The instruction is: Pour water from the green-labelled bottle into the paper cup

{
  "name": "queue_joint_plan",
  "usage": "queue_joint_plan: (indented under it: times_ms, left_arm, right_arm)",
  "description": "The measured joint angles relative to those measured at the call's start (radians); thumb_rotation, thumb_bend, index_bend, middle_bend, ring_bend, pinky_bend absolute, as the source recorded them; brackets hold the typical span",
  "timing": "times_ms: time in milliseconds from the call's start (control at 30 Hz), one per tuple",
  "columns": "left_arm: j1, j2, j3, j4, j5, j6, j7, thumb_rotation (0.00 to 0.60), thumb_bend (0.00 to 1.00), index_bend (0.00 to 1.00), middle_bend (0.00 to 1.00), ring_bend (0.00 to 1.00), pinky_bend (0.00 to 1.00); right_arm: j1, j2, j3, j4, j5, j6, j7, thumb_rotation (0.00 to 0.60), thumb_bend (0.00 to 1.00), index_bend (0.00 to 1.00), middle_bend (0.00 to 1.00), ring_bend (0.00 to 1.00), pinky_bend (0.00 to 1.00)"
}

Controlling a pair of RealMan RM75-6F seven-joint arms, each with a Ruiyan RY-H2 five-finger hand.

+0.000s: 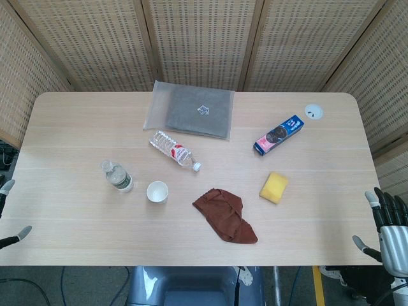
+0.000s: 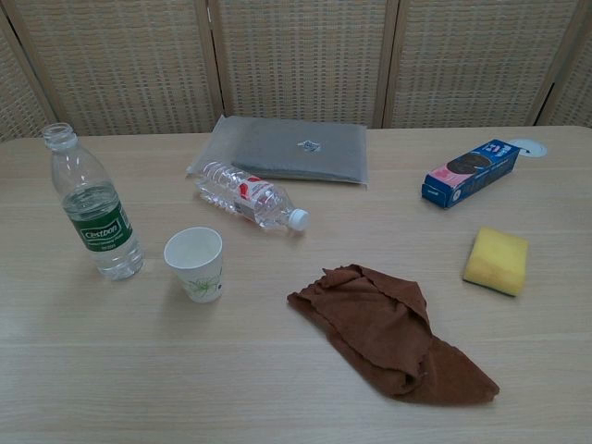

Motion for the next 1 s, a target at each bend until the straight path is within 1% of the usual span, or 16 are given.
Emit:
queue_joint_plan:
  times_ms: [267,467,567,667,767,867,1000]
  left_arm:
    - [-0.010,-0.002,0.000,0.009,-0.001,-0.020,-0.009,0.600,0.15,0.00,0.00,0.00,0.00]
    - [-0.045,-0.011,-0.004,0.047,-0.014,-0.093,-0.070,0.600,0.15,0.00,0.00,0.00,0.00]
    - [-0.078,-0.030,-0.022,0.086,-0.020,-0.125,-0.132,0.600,0.12,0.00,0.00,0.00,0.00]
    - [-0.120,-0.062,-0.036,0.161,-0.019,-0.165,-0.212,0.600,0.09,0.00,0.00,0.00,0.00]
    - [-0.173,-0.091,-0.041,0.243,-0.013,-0.241,-0.298,0.600,0.06,0.00,0.00,0.00,0.00]
    - [-0.228,-0.111,-0.038,0.294,-0.003,-0.333,-0.403,0.600,0.06,0.00,0.00,0.00,0.00]
    - [-0.305,-0.135,-0.023,0.356,0.025,-0.441,-0.591,0.600,0.06,0.00,0.00,0.00,0.00]
  right_arm:
    - [0.002,-0.001,-0.001,0.002,0.003,-0.008,-0.001,0.600,0.00,0.00,0.00,0.00,0.00]
    - [0.003,0.000,0.000,-0.001,0.006,-0.011,-0.001,0.600,0.00,0.00,0.00,0.00,0.00]
    - [0.006,-0.003,0.001,0.000,0.012,-0.021,-0.008,0.600,0.00,0.00,0.00,0.00,0.00]
    - [0.010,-0.007,0.004,0.002,0.022,-0.031,-0.015,0.600,0.00,0.00,0.00,0.00,0.00]
    - [0.014,-0.009,0.007,0.001,0.032,-0.042,-0.021,0.600,0.00,0.00,0.00,0.00,0.00]
    - [0.017,-0.012,0.010,0.002,0.045,-0.053,-0.031,0.600,0.00,0.00,0.00,0.00,0.00]
    - [0.023,-0.019,0.014,0.005,0.062,-0.069,-0.044,0.600,0.00,0.00,0.00,0.00,0.00]
